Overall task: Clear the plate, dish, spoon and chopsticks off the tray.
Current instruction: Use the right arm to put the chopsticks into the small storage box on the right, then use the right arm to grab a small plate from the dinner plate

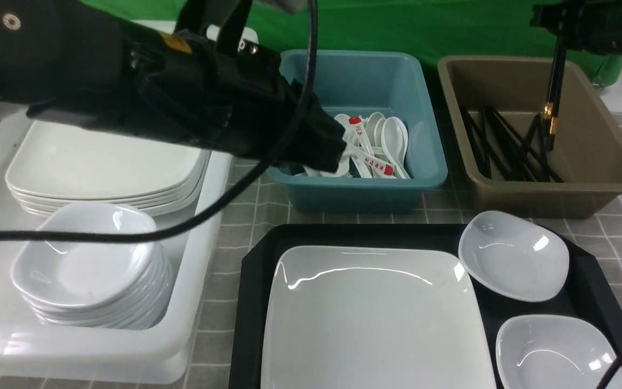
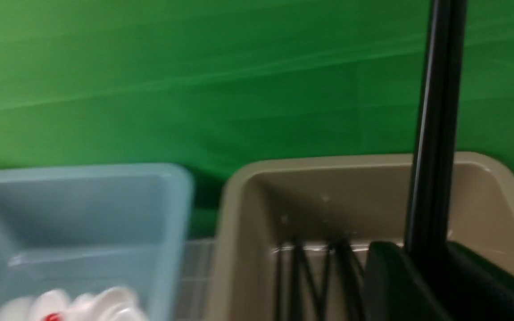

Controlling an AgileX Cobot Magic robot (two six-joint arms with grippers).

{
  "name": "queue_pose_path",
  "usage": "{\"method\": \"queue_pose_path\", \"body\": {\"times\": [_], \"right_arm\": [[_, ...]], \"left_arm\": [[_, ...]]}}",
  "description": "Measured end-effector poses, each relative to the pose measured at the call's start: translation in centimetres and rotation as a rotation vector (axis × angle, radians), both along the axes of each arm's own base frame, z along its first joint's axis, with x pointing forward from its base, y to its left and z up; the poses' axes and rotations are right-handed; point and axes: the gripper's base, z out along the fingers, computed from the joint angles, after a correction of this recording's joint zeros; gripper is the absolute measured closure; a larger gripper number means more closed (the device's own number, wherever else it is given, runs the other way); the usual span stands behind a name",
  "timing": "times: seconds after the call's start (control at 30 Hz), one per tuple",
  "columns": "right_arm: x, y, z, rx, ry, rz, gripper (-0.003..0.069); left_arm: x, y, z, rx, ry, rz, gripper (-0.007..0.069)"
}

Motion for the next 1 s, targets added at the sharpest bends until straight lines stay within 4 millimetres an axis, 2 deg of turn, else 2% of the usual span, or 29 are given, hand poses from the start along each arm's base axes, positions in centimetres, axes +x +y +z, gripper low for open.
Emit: {"method": "queue_pose_path", "body": {"times": [0.13, 0.2, 0.3, 0.37, 0.4, 0.43, 0.47, 0.5, 0.57, 0.6, 0.63, 0.73, 0.77, 0.87, 0.93, 1.0], "right_arm": [[1.2, -0.5, -2.3, -0.001, 0.026, -0.011, 0.0508], [1.6, -0.5, -3.5, -0.002, 0.044, -0.012, 0.0428], [1.5, -0.4, -4.1, -0.006, 0.095, -0.012, 0.0277], [1.2, -0.4, -4.0, -0.008, 0.126, -0.012, 0.0232], [0.3, -0.2, -3.9, -0.015, 0.211, -0.009, 0.0206], [0.2, -0.2, -3.8, -0.016, 0.220, -0.007, 0.0206], [-0.8, 0.0, -3.2, -0.023, 0.281, -0.003, 0.0219], [-2.6, 0.5, -1.7, -0.055, 0.367, 0.024, 0.0297], [-3.9, 0.9, -0.7, -0.082, 0.407, 0.050, 0.0370], [-6.1, 1.7, 0.8, -0.129, 0.458, 0.108, 0.0517], [-7.2, 2.3, 1.5, -0.152, 0.471, 0.141, 0.0558], [-11.4, 4.3, 2.4, -0.200, 0.536, 0.243, 0.0612], [-13.7, 5.6, 1.7, -0.216, 0.592, 0.300, 0.0619], [-18.3, 7.8, -1.1, -0.266, 0.699, 0.421, 0.0621], [-21.2, 8.8, -3.9, -0.316, 0.781, 0.498, 0.0616], [-23.2, 9.2, -6.1, -0.347, 0.842, 0.545, 0.0601]], "left_arm": [[-0.7, -0.2, -0.4, 0.039, 0.050, -0.049, 0.0624], [-1.1, -0.2, -0.7, 0.062, 0.084, -0.077, 0.0624], [-1.4, -0.2, -0.8, 0.079, 0.114, -0.100, 0.0624], [-1.6, -0.2, -0.9, 0.087, 0.128, -0.110, 0.0624], [-1.7, -0.1, -1.0, 0.098, 0.141, -0.120, 0.0624], [-1.8, -0.1, -1.0, 0.101, 0.145, -0.123, 0.0624], [-1.9, -0.1, -1.1, 0.108, 0.156, -0.131, 0.0624], [-2.0, 0.0, -1.2, 0.122, 0.170, -0.143, 0.0624], [-2.1, 0.0, -1.3, 0.132, 0.174, -0.148, 0.0624], [-2.1, 0.1, -1.4, 0.152, 0.174, -0.152, 0.0624], [-2.1, 0.2, -1.5, 0.163, 0.171, -0.154, 0.0624], [-2.2, 0.5, -1.7, 0.208, 0.168, -0.162, 0.0624], [-2.2, 0.6, -1.8, 0.230, 0.170, -0.168, 0.0624], [-2.2, 0.7, -1.9, 0.246, 0.166, -0.169, 0.0624], [-2.2, 0.7, -1.9, 0.248, 0.168, -0.171, 0.0624], [-2.2, 0.7, -1.9, 0.249, 0.167, -0.175, 0.0624]]}}
